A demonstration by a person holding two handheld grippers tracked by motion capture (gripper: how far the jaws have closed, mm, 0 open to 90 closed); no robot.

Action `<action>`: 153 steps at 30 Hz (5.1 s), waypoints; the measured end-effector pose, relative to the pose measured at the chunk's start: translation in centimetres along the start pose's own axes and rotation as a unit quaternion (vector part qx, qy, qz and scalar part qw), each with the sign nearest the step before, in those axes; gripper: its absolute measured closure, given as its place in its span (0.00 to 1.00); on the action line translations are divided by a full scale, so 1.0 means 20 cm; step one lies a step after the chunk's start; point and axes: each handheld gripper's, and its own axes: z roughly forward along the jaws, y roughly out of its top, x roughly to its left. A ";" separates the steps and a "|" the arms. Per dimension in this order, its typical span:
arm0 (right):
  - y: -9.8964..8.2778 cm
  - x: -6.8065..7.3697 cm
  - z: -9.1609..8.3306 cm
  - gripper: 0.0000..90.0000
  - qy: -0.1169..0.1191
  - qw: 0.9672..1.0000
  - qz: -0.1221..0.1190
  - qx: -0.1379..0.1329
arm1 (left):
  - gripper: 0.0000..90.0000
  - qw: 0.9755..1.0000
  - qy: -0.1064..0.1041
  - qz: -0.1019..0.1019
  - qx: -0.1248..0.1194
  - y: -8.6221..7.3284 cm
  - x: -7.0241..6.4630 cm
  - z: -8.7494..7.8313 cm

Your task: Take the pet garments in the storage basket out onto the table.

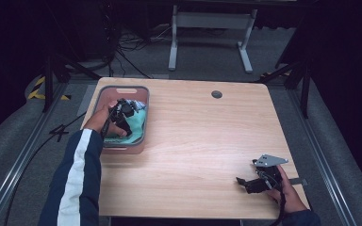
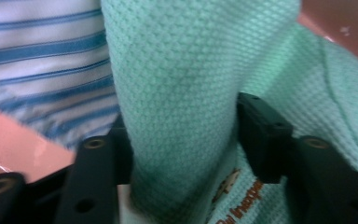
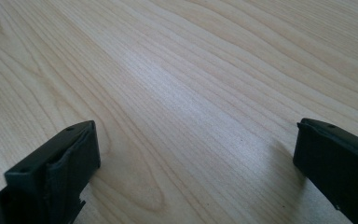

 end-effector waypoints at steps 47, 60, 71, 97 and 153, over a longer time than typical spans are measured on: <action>0.00 0.00 0.00 0.01 0.000 1.000 0.001 0.000 | 0.89 0.973 0.113 -0.013 -0.198 -0.20 -0.16 -0.72; 0.00 0.00 0.00 0.01 0.000 1.000 0.001 0.000 | 0.89 0.970 0.122 0.012 -0.211 -0.10 -0.23 -0.85; 0.00 0.00 0.00 0.01 -0.001 1.000 -0.001 0.000 | 0.89 0.967 0.121 0.037 -0.221 -0.03 -0.30 -0.90; 0.00 0.00 0.00 0.01 -0.001 1.000 0.000 0.000 | 0.89 0.964 0.079 0.103 -0.232 0.24 -0.52 -0.85; 0.00 0.00 0.00 0.01 0.000 1.000 0.000 0.000 | 0.80 0.977 -0.036 0.176 -0.112 0.69 -0.92 -0.07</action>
